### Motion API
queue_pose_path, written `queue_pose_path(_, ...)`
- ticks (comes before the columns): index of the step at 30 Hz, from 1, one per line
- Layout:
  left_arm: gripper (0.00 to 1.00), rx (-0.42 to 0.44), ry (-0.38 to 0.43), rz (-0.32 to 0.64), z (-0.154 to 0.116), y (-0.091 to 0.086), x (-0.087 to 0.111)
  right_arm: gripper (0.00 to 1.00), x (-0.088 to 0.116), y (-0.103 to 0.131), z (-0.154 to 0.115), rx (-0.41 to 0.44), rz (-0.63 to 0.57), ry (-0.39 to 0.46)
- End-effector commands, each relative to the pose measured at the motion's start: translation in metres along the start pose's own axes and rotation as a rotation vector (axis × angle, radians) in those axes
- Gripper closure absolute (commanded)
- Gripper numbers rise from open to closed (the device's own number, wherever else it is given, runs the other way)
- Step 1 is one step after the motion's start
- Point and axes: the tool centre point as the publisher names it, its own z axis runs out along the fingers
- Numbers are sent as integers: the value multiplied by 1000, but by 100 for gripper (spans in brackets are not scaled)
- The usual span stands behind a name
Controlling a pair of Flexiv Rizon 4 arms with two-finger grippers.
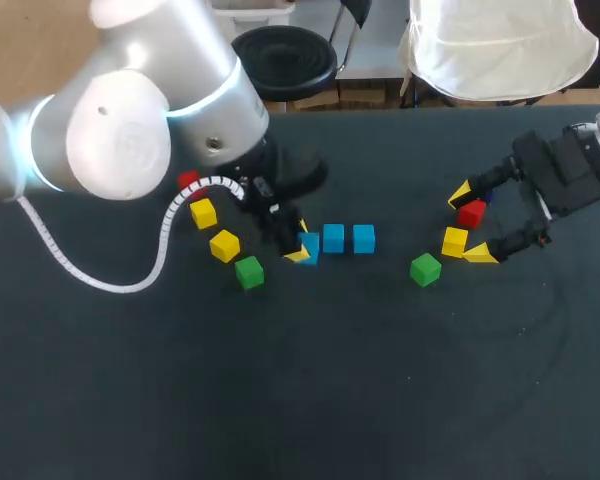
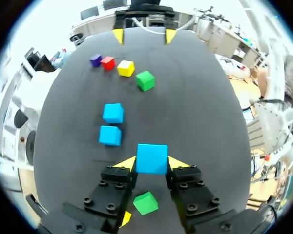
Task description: Place the blue cubes, place green cubes on the blue cubes, place the yellow cubes on the green cubes, then place the red cubes on the yellow cubes, and place purple cube on the red cubes.
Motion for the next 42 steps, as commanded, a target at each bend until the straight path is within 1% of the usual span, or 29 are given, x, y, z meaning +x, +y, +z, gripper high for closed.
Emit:
queue_pose_path(1,100,-36,14,-49,-2,-2,1,0,0,0,0,0,-1,-2)
queue_pose_path(3,100,-51,6,-84,-1,-1,5,0,0,0,0,0,-1,-2)
queue_pose_path(6,100,-58,5,-94,-1,1,6,0,0,0,0,0,-1,-2)
queue_pose_path(12,100,-42,-11,-98,3,5,9,0,0,0,0,0,-1,-2)
queue_pose_path(13,100,-25,-31,-103,4,6,9,0,0,0,0,0,-1,-2)
queue_pose_path(34,100,-25,-31,-103,4,6,9,0,0,0,0,0,-1,-2)
queue_pose_path(35,100,-19,-47,-101,4,7,6,0,0,0,0,0,-1,-2)
queue_pose_path(38,100,-29,-56,-113,4,10,1,0,0,0,0,0,-1,-2)
queue_pose_path(42,100,-37,-51,-135,7,13,1,0,0,0,0,0,-1,-2)
